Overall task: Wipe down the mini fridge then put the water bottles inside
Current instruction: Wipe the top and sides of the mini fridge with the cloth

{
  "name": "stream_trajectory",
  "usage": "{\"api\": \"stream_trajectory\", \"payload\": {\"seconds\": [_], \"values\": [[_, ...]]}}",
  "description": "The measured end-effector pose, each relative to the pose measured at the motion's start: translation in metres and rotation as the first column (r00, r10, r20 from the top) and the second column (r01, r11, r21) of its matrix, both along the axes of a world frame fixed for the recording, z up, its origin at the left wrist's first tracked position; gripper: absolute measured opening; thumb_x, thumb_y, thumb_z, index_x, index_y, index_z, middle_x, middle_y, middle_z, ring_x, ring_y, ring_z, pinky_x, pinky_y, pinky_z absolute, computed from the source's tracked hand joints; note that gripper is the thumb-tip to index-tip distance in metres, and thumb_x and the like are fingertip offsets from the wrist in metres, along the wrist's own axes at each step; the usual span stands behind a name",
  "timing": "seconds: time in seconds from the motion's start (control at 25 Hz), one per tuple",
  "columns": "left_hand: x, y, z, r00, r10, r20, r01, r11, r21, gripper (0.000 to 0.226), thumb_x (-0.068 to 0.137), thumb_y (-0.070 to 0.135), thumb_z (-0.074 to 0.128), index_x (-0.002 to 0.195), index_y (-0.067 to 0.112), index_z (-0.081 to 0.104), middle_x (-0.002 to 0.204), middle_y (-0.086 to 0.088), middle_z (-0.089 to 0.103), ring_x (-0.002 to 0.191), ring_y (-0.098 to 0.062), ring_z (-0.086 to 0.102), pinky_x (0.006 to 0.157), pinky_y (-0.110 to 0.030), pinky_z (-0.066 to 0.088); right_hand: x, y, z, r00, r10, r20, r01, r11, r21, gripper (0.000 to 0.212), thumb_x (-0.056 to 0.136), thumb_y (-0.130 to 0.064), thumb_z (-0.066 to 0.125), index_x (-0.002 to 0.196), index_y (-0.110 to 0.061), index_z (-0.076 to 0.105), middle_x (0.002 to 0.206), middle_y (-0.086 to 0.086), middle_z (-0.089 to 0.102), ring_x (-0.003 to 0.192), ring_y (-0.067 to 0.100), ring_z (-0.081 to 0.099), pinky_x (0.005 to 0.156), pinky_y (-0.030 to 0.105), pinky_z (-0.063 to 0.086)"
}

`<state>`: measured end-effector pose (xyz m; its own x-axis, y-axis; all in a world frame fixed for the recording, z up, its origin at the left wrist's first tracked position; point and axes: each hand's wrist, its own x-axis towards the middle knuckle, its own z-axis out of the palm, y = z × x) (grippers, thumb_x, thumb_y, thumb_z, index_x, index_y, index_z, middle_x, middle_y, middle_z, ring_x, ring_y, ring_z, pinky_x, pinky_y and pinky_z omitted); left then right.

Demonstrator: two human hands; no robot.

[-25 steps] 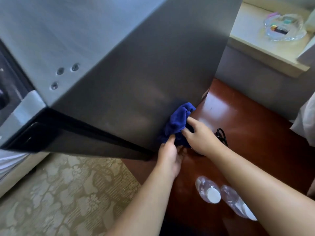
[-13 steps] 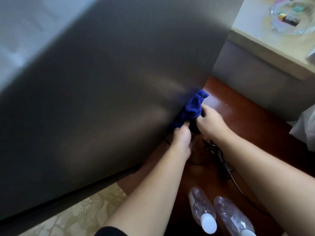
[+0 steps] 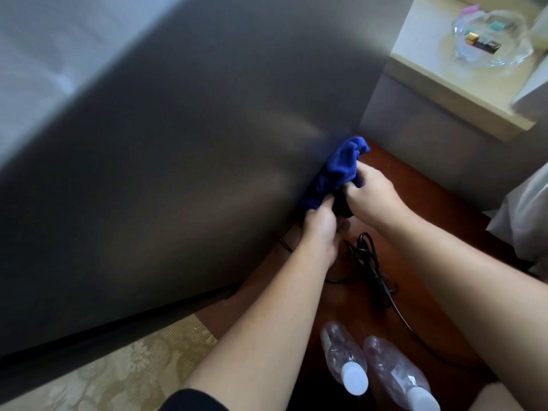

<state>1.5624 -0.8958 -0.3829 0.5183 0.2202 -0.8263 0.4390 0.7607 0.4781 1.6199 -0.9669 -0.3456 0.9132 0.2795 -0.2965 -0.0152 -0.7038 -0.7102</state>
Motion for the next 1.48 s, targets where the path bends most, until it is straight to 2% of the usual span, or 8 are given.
{"api": "stream_trajectory", "payload": {"seconds": [0.2,0.32,0.44,0.56,0.72,0.92,1.12,1.48], "values": [[-0.077,0.024,-0.006,0.993,0.103,-0.051,-0.102,0.995,0.01,0.037,0.106,0.022,0.053,0.14,0.006,0.059,0.119,-0.016,0.074,0.074,-0.016,0.072,0.056,-0.024,0.055,-0.062,0.014,-0.009,0.983,0.184,0.015,-0.184,0.982,0.031,0.016,0.093,-0.01,0.06,0.104,-0.015,0.07,0.115,0.012,0.074,0.108,0.032,0.067,0.074,0.025,0.037],[-0.11,0.034,-0.007,0.991,0.109,-0.076,-0.11,0.994,-0.012,0.039,0.108,0.024,0.049,0.141,0.006,0.058,0.12,-0.015,0.074,0.078,-0.017,0.071,0.062,-0.028,0.055,-0.091,0.023,-0.014,0.968,0.245,-0.045,-0.244,0.969,0.028,0.022,0.093,-0.012,0.059,0.113,-0.011,0.068,0.118,0.011,0.072,0.113,0.035,0.064,0.082,0.034,0.046],[-0.107,0.036,0.002,0.997,0.062,-0.056,-0.062,0.998,-0.009,0.041,0.108,0.026,0.049,0.143,0.006,0.056,0.135,-0.019,0.068,0.082,-0.018,0.068,0.063,-0.029,0.053,-0.095,0.025,-0.006,0.991,0.128,-0.05,-0.126,0.991,0.038,0.022,0.093,-0.012,0.058,0.115,-0.012,0.064,0.112,0.008,0.071,0.109,0.037,0.063,0.077,0.032,0.04],[-0.075,0.031,0.027,1.0,-0.011,0.026,0.011,1.0,-0.008,0.035,0.108,0.027,0.049,0.136,0.012,0.062,0.108,-0.005,0.075,0.076,-0.011,0.066,0.061,-0.025,0.048,-0.07,0.021,0.02,0.999,-0.037,-0.009,0.038,0.996,0.081,0.039,0.094,-0.011,0.059,0.133,-0.014,0.064,0.129,0.012,0.071,0.123,0.03,0.063,0.099,0.037,0.048],[-0.029,0.016,0.072,0.988,-0.049,0.148,0.058,0.997,-0.058,0.035,0.107,0.028,0.05,0.137,0.013,0.063,0.109,-0.004,0.073,0.086,-0.015,0.065,0.074,-0.027,0.047,-0.035,0.01,0.067,0.974,-0.161,0.157,0.136,0.977,0.162,0.029,0.093,-0.009,0.058,0.119,-0.011,0.069,0.11,0.014,0.073,0.107,0.031,0.065,0.088,0.033,0.045],[-0.05,0.023,0.115,0.957,0.005,0.291,0.047,0.984,-0.171,0.03,0.108,0.027,0.046,0.121,0.014,0.07,0.132,-0.016,0.065,0.104,-0.022,0.059,0.087,-0.032,0.045,-0.053,0.012,0.103,0.95,-0.2,0.239,0.132,0.953,0.273,0.041,0.093,-0.009,0.067,0.134,-0.011,0.068,0.127,0.008,0.065,0.121,0.018,0.061,0.109,0.027,0.043],[-0.121,0.044,0.145,0.951,0.019,0.308,0.03,0.988,-0.152,0.058,0.087,0.035,0.055,0.141,0.013,0.061,0.143,-0.021,0.063,0.142,-0.036,0.05,0.123,-0.049,0.03,-0.122,0.03,0.127,0.933,-0.134,0.335,-0.016,0.911,0.411,0.043,0.089,-0.003,0.069,0.132,-0.012,0.07,0.127,0.006,0.059,0.121,0.012,0.057,0.109,0.016,0.04],[-0.233,0.08,0.16,0.943,0.102,0.317,-0.109,0.994,0.006,0.053,0.084,0.035,0.06,0.132,0.016,0.069,0.125,-0.013,0.072,0.096,-0.019,0.069,0.09,-0.037,0.05,-0.222,0.057,0.138,0.962,0.039,0.27,-0.157,0.888,0.433,0.044,0.097,-0.018,0.066,0.141,-0.024,0.063,0.136,-0.006,0.051,0.123,-0.002,0.048,0.102,-0.004,0.023]]}}
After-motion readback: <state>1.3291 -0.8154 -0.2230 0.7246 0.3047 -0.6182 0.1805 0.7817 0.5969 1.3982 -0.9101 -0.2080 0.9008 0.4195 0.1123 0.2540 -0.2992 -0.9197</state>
